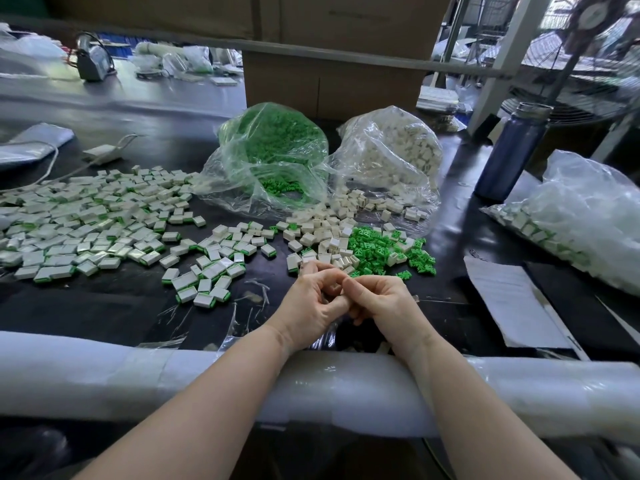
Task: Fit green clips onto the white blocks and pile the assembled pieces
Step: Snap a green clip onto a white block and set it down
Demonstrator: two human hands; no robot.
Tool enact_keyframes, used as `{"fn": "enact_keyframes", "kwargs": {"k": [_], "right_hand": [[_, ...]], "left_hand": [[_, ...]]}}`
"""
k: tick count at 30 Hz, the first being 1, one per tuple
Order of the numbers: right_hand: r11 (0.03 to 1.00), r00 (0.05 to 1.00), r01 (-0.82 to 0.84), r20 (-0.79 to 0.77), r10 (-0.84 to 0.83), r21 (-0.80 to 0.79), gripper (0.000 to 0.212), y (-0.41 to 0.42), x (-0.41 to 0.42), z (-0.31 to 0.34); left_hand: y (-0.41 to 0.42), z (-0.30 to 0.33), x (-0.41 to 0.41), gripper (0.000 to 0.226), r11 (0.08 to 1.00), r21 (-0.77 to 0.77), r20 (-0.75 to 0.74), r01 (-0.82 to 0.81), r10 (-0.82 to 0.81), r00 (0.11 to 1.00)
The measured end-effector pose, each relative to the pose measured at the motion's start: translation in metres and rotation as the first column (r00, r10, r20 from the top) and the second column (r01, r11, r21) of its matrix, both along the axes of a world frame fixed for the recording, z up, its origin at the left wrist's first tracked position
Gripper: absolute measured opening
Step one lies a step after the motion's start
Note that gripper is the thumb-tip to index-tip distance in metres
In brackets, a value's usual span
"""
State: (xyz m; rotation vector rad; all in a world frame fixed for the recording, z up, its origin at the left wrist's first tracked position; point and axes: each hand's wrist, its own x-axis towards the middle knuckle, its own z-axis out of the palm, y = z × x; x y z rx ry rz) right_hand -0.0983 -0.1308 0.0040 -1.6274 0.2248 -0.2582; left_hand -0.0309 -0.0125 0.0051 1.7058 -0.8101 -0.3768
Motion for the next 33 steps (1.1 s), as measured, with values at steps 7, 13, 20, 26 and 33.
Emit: {"fn": "enact_keyframes", "kwargs": {"k": [7,13,20,26,33], "right_hand": [[1.000,1.000,0.022,0.004,-0.022,0.015,0.022,-0.0005,-0.0010,0.0012],[0.999,0.999,0.038,0.003,-0.038,0.008,0.021,-0.0010,-0.0006,0.0007],[0.999,0.998,0.053,0.023,-0.053,0.005,0.022,-0.0008,-0.0011,0.0010],[0.993,0.990,0.117,0.077,-0.116,0.000,0.022,0.0018,0.0008,-0.0005],[0.922,0.965,0.250,0.157,-0.211,-0.296,0.020,-0.0026,-0.0005,-0.0002]], "left_hand": [[-0.0004,-0.0010,-0.0002,0.016,0.999,0.034,0.070,0.016,-0.018,0.997],[-0.0016,-0.0028,0.0003,0.018,0.999,0.039,0.087,0.025,-0.028,0.996],[-0.0018,-0.0037,0.0006,0.015,0.998,0.048,0.096,0.030,-0.035,0.995],[-0.0010,-0.0020,0.0009,0.009,0.999,-0.015,-0.003,-0.039,0.039,0.999],[-0.0023,-0.0029,0.0020,0.012,0.998,0.025,0.043,-0.060,0.059,0.997]]}}
